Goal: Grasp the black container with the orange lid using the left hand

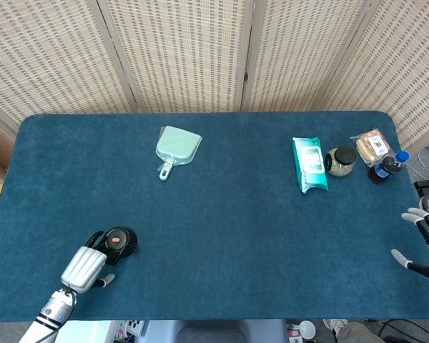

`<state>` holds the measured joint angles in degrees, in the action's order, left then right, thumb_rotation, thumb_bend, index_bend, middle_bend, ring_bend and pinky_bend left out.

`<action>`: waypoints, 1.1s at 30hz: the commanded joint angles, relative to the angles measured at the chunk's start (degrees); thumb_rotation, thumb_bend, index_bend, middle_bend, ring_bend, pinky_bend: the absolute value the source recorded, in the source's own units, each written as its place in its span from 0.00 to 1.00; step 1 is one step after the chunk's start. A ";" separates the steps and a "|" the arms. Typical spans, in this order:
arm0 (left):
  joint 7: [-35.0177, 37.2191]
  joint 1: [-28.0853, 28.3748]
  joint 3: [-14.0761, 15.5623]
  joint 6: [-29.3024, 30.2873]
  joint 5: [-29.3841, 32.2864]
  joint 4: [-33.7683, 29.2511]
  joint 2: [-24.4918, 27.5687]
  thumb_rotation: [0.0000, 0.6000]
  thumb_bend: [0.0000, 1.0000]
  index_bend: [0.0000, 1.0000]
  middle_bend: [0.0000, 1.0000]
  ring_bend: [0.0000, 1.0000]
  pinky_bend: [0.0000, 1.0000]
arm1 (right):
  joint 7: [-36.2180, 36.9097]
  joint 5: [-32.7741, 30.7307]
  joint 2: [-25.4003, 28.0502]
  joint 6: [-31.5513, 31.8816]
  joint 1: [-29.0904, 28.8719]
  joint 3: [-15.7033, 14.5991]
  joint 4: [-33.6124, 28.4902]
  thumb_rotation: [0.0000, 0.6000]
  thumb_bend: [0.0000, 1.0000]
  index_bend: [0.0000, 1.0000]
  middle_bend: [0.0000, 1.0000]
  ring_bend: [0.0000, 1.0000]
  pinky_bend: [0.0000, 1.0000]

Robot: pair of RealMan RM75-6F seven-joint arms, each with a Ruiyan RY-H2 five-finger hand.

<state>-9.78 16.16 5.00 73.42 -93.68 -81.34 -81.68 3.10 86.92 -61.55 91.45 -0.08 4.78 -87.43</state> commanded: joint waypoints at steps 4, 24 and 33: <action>0.71 -0.26 0.11 0.47 -0.19 0.59 -0.76 1.00 0.19 0.59 0.57 0.45 0.08 | 0.05 -0.12 -0.04 0.03 0.16 -0.04 0.04 1.00 0.10 0.30 0.26 0.09 0.15; 4.35 1.44 -0.84 -3.81 3.00 -2.73 0.28 1.00 0.14 0.71 0.74 0.60 0.06 | 0.75 0.16 -0.22 1.23 0.75 0.18 0.42 1.00 0.10 0.30 0.26 0.09 0.15; 6.13 2.79 -2.52 -5.76 5.46 -6.35 1.94 1.00 0.10 0.84 0.90 0.73 0.06 | 1.61 -0.12 -0.82 1.30 0.79 0.42 1.51 1.00 0.10 0.30 0.26 0.09 0.15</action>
<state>-3.98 18.73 2.71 68.04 -88.61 -87.29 -80.03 4.67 86.81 -62.35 92.77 0.72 5.20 -85.95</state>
